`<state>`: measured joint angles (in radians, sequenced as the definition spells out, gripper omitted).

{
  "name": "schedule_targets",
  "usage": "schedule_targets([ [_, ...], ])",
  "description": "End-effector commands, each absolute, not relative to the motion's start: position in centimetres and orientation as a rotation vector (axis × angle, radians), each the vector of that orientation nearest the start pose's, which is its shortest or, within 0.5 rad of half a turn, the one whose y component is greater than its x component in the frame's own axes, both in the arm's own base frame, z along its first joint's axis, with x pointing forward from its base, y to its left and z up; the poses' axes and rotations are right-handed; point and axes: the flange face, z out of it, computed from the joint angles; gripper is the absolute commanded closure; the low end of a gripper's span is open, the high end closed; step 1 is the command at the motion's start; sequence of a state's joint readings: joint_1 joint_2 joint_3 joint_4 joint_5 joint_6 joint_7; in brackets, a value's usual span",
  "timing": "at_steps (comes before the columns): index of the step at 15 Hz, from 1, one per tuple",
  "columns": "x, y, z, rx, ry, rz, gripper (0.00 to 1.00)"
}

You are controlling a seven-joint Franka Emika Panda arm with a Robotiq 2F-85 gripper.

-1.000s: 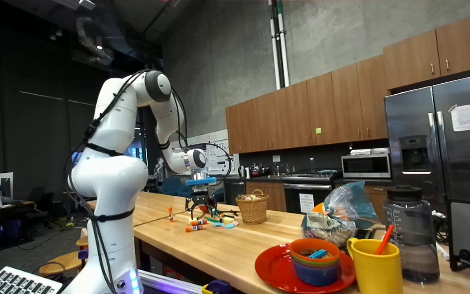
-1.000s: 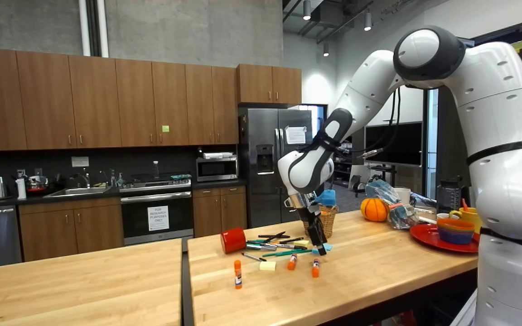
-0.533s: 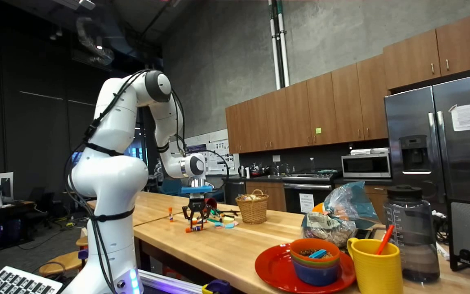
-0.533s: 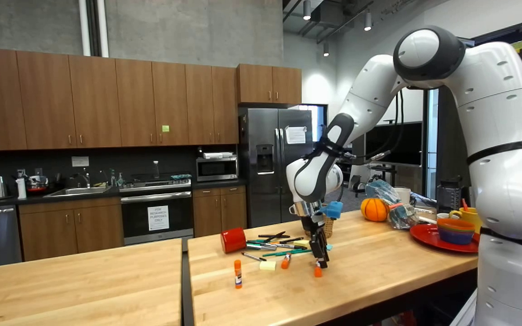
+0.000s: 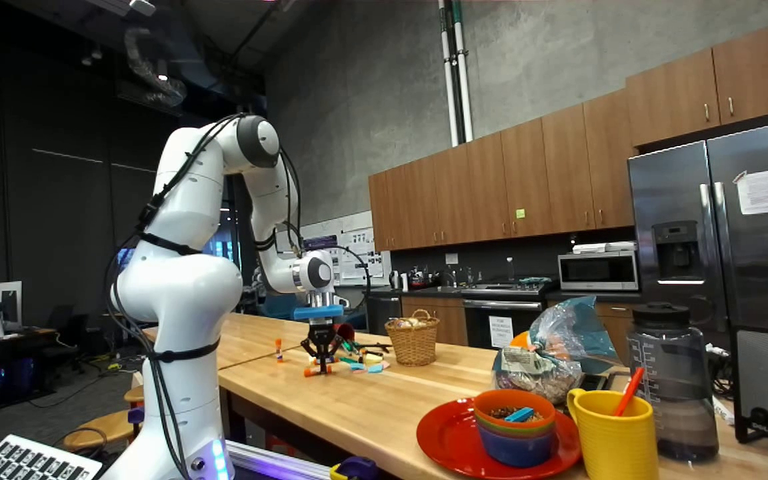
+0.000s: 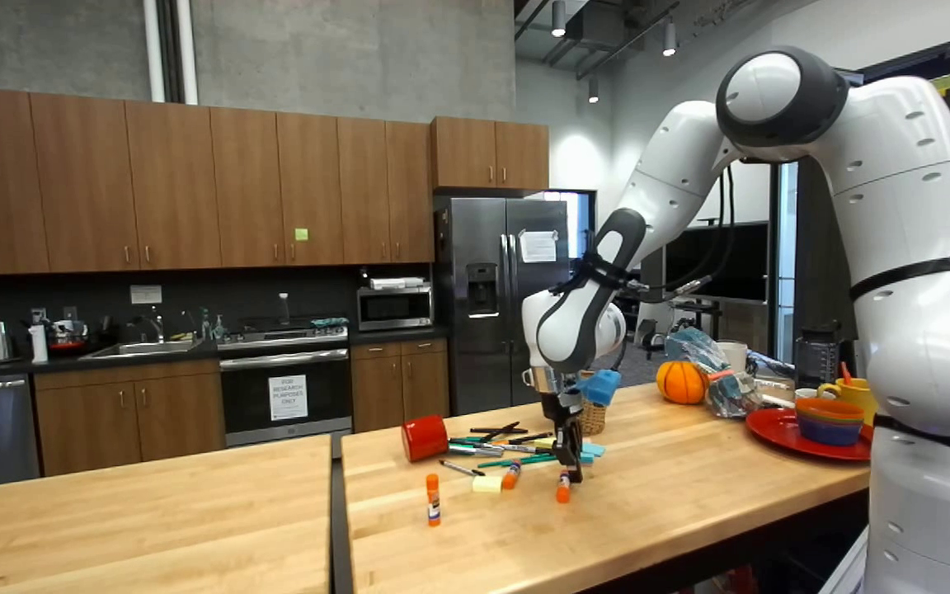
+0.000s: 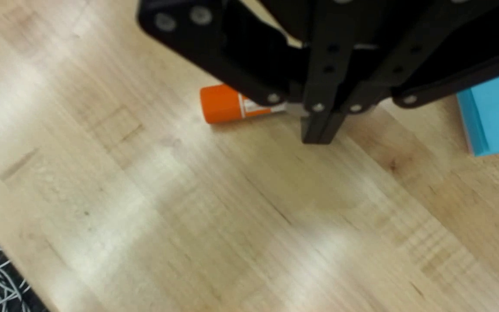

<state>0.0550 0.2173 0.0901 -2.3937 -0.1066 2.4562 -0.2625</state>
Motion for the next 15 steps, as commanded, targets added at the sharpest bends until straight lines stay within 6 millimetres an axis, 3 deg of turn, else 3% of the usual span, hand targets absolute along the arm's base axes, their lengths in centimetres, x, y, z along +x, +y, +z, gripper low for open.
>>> schedule_targets([
  [1, 47.8, 8.4, 21.8, -3.068, -0.734, 0.202, 1.0],
  [10, 48.0, 12.8, 21.9, -3.019, -0.756, 0.141, 1.0],
  [15, 49.1, 13.7, 23.4, -3.024, -0.772, 0.056, 1.0],
])
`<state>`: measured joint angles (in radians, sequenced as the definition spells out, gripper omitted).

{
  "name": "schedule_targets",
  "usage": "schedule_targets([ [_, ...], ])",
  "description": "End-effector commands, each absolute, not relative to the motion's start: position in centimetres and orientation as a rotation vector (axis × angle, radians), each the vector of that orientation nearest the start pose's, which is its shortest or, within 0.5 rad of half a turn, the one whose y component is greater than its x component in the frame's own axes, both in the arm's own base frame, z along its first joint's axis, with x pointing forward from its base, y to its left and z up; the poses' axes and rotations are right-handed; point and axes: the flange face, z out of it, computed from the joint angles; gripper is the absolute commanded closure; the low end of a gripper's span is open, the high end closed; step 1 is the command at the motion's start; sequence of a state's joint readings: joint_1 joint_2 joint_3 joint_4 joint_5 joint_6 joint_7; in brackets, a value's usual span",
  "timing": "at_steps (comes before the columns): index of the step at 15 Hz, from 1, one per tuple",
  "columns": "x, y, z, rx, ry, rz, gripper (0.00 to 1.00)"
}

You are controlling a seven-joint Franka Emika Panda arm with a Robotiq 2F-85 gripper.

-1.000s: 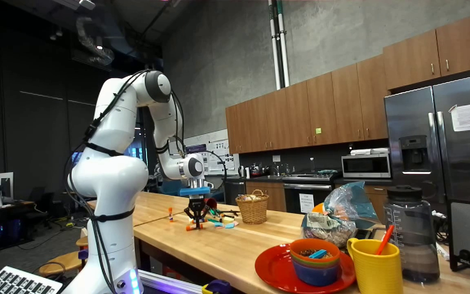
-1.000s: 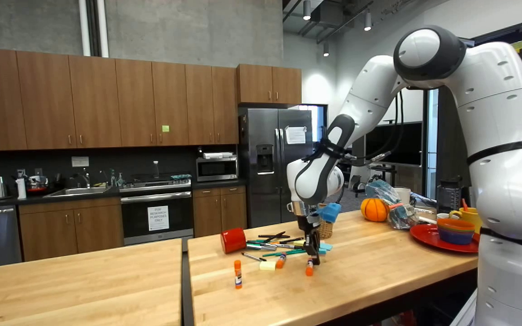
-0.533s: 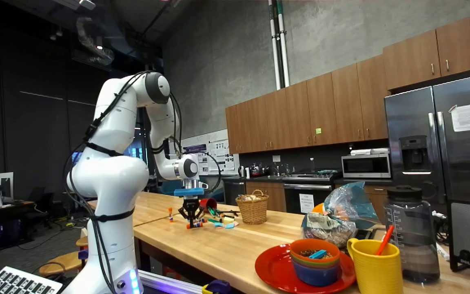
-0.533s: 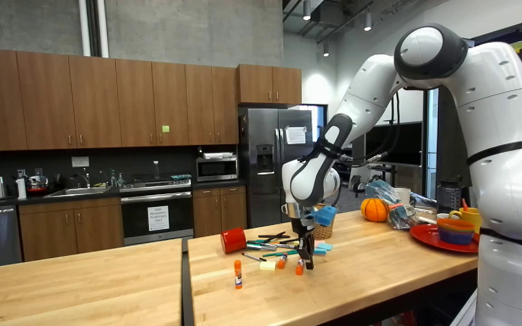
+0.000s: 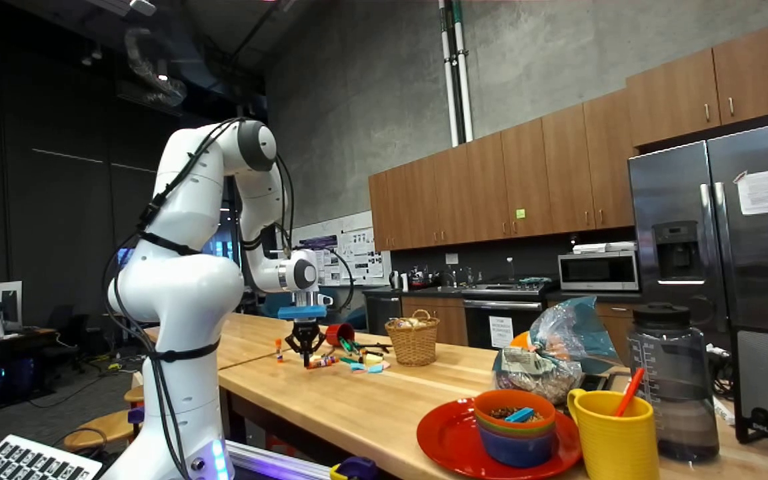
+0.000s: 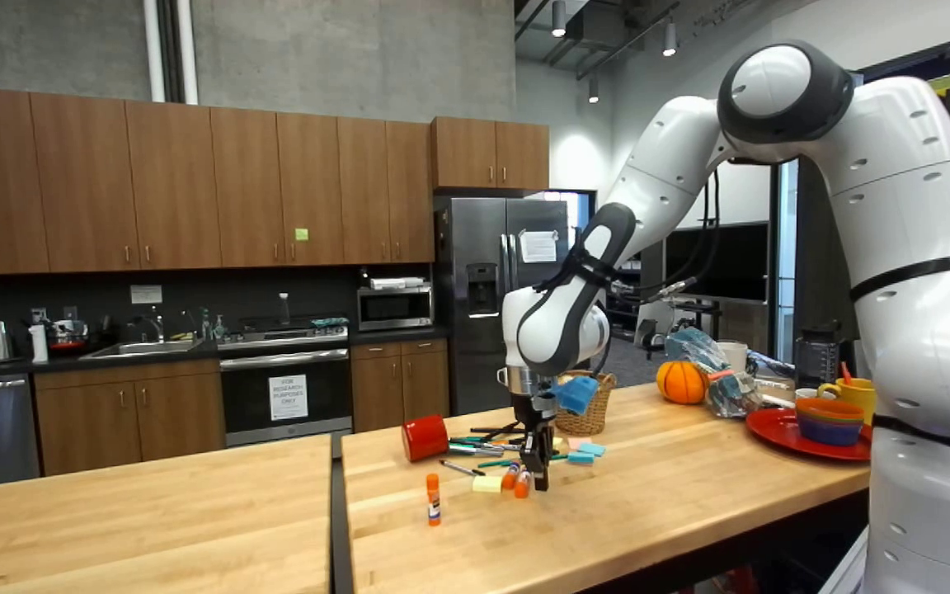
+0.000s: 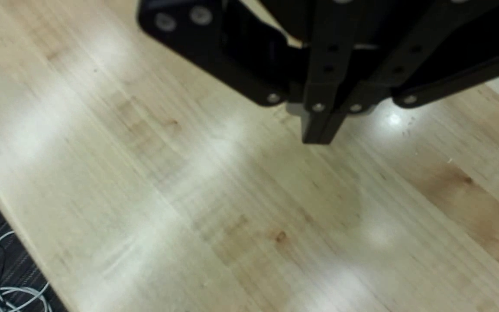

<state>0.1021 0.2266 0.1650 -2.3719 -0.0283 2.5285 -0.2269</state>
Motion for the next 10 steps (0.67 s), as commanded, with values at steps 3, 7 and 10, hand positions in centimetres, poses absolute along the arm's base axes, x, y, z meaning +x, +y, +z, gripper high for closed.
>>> schedule_targets([
  [3, 49.8, 13.6, 24.2, -3.028, -0.772, 0.032, 1.0],
  [7, 50.5, 13.7, 24.8, -3.028, -0.778, 0.01, 1.0],
  [10, 50.8, 13.8, 24.9, -3.025, -0.785, 0.004, 1.0],
])
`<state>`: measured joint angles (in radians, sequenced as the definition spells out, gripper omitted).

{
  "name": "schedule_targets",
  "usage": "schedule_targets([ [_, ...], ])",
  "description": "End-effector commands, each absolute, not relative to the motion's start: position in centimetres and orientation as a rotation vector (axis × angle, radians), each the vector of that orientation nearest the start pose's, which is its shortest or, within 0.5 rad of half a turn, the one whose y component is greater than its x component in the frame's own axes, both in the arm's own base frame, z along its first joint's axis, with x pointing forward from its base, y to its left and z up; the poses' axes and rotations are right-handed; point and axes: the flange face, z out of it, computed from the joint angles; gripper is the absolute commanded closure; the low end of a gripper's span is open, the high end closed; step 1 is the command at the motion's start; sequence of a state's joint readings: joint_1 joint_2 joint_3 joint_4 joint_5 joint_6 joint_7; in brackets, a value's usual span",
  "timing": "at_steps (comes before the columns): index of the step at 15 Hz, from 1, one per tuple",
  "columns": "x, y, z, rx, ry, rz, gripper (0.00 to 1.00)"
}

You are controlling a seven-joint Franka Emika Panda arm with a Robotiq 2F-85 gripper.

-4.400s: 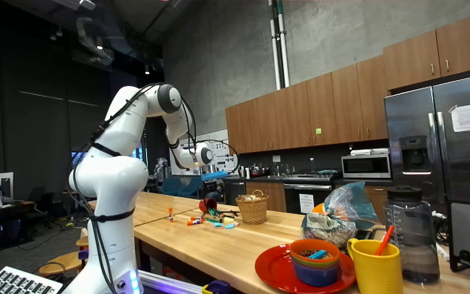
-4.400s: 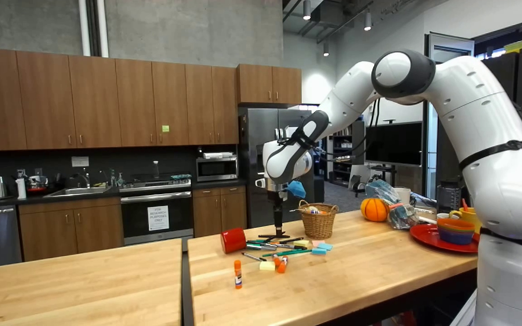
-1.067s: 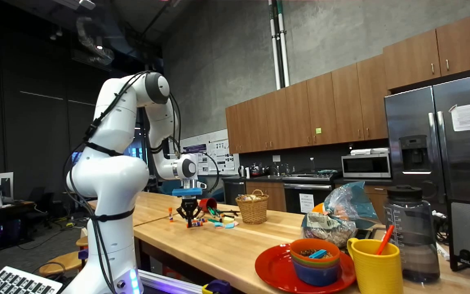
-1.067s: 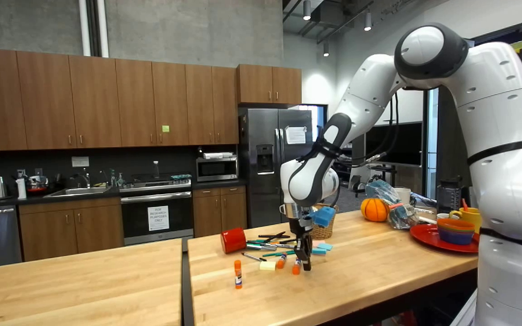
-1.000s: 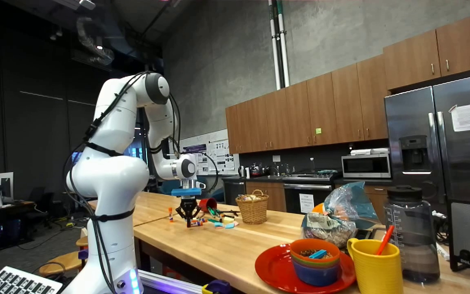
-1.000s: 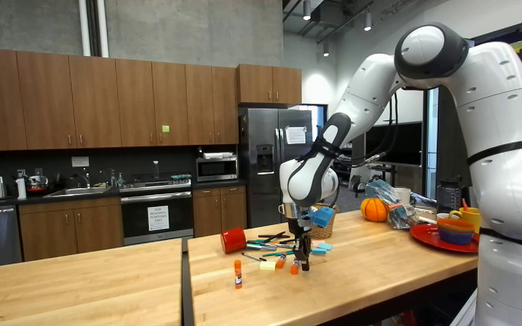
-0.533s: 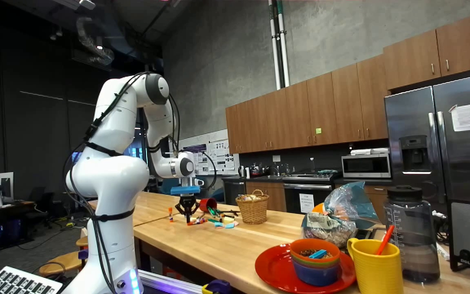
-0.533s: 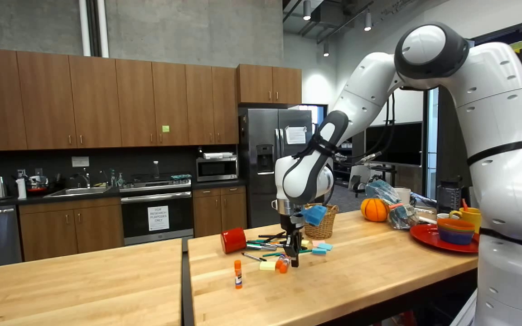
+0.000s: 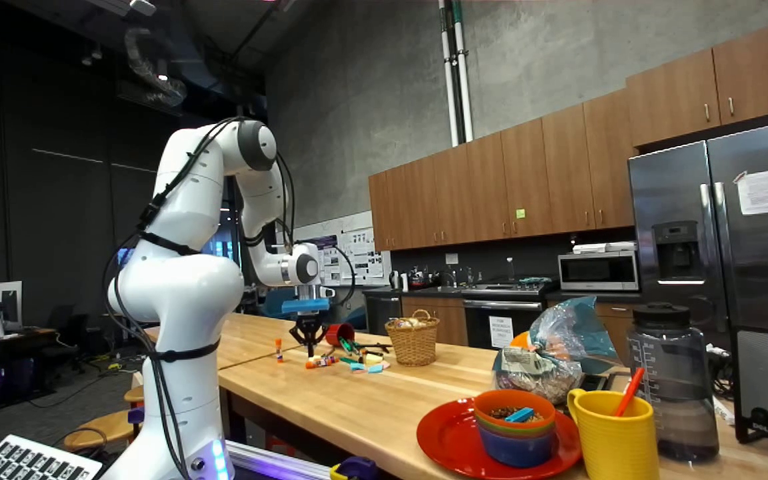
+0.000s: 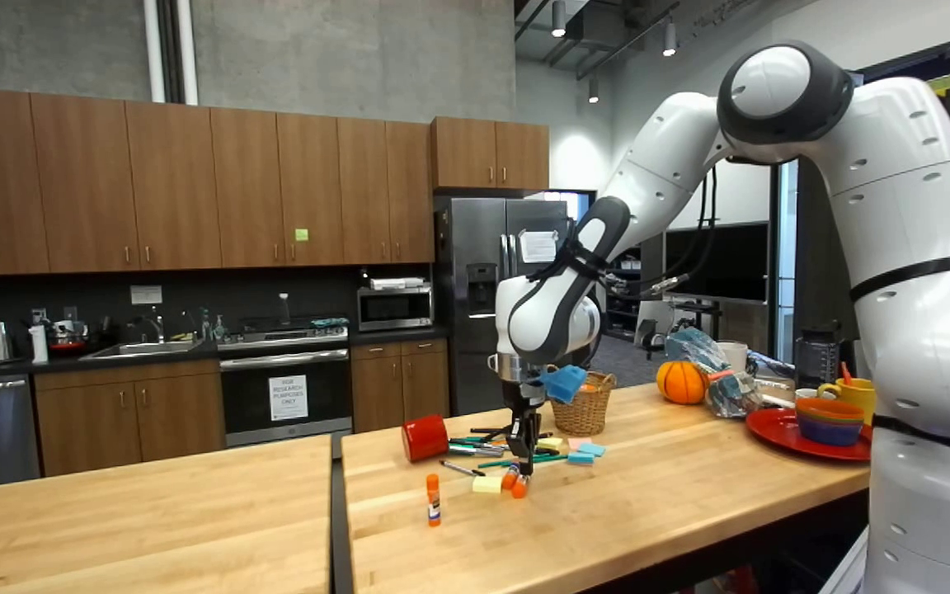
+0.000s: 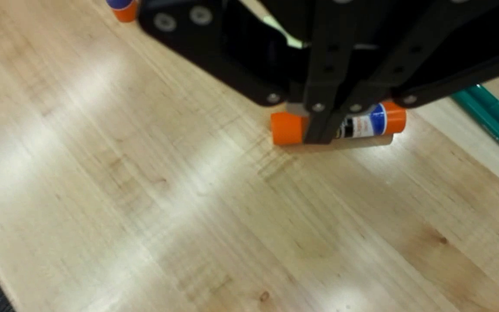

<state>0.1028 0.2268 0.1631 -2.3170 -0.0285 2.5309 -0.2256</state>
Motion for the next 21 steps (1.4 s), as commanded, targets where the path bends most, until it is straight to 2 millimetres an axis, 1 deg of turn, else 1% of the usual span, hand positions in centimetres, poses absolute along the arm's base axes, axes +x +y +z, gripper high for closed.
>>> schedule_targets([
  [1, 50.8, 13.8, 25.0, -3.03, -0.784, 0.012, 1.0],
  [4, 50.9, 13.8, 25.5, -3.014, -0.797, 0.004, 1.0],
  [6, 51.0, 13.9, 26.5, -3.022, -0.776, 0.016, 1.0],
  [11, 51.3, 13.8, 28.4, -3.09, -0.605, 0.136, 1.0],
  [12, 51.3, 13.7, 29.1, -3.099, -0.573, 0.156, 0.74],
  [13, 51.2, 13.7, 29.6, -3.111, -0.548, 0.17, 0.73],
  [14, 51.1, 13.6, 30.1, -3.117, -0.52, 0.188, 0.7],
  [18, 50.6, 12.8, 32.0, -3.142, -0.386, 0.248, 0.44],
  [21, 50.0, 11.7, 33.3, -3.149, -0.292, 0.296, 0.24],
])
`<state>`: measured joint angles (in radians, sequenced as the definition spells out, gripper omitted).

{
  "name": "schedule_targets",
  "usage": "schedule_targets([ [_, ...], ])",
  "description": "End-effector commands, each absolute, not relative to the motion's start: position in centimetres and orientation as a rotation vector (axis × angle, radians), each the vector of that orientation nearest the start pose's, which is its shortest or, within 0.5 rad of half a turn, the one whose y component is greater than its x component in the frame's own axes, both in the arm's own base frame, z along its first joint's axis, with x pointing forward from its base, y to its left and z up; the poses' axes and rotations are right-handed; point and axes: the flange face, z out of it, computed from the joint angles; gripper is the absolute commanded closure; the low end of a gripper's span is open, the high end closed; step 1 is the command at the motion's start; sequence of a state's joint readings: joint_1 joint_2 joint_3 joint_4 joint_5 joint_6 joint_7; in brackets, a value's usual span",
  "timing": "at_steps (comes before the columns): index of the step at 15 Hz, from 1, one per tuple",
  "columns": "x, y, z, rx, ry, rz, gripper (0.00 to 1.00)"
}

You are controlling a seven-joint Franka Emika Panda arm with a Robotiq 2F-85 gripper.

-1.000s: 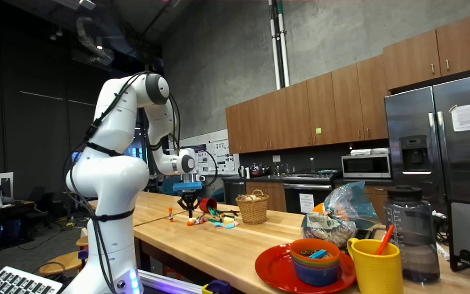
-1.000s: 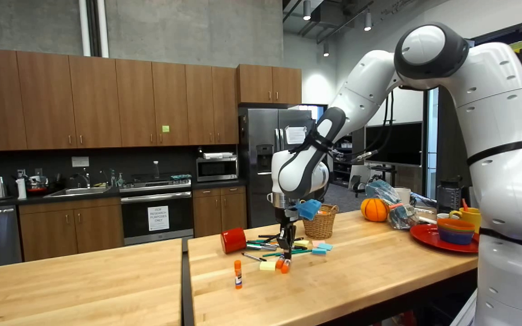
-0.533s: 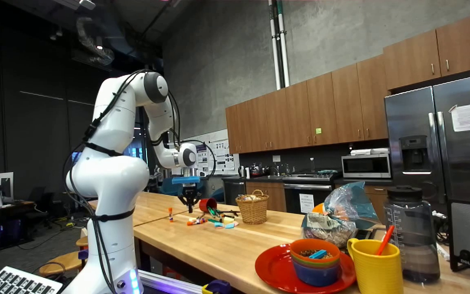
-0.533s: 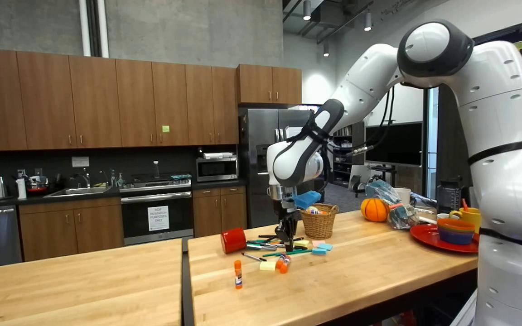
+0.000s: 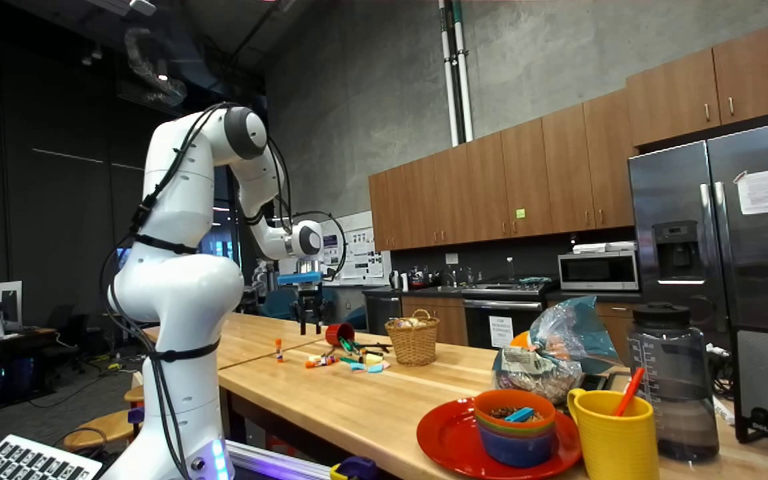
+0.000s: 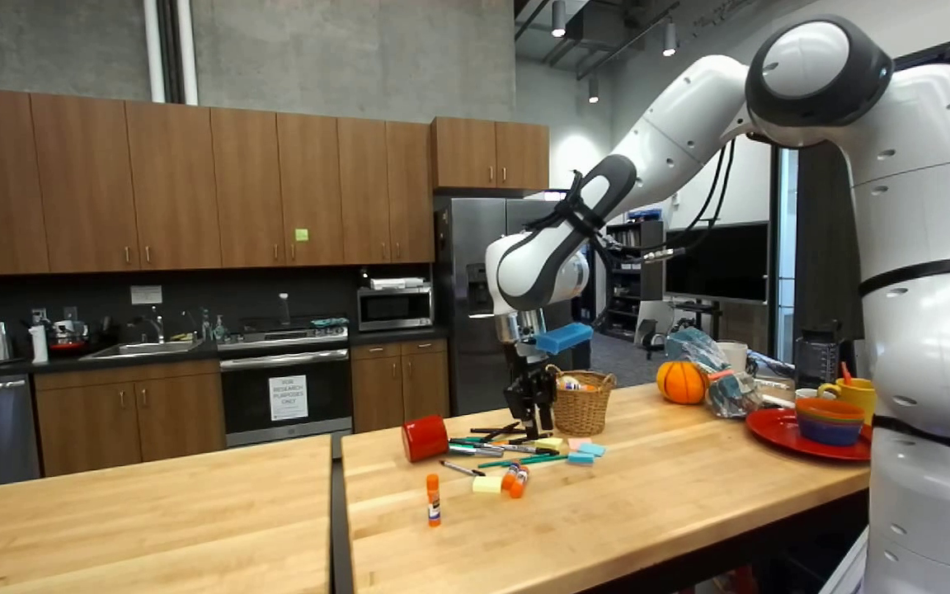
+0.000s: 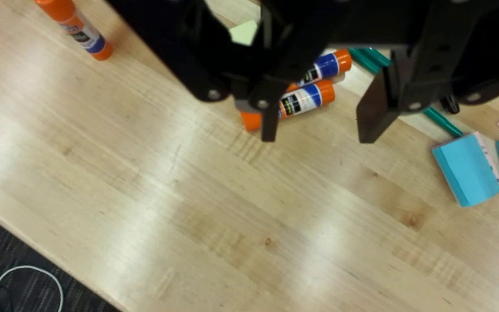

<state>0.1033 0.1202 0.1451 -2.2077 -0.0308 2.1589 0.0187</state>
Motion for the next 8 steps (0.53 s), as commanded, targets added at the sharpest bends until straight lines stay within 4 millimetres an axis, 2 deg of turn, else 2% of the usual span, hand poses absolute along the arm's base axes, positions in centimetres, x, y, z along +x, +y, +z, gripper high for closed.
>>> schedule_targets([
  [1, 49.8, 11.3, 33.7, -3.154, -0.258, 0.312, 0.16],
  [3, 49.6, 10.4, 34.4, -3.161, -0.178, 0.337, 0.03],
  [8, 49.4, 7.6, 35.8, -3.164, -0.008, 0.369, 0.0],
])
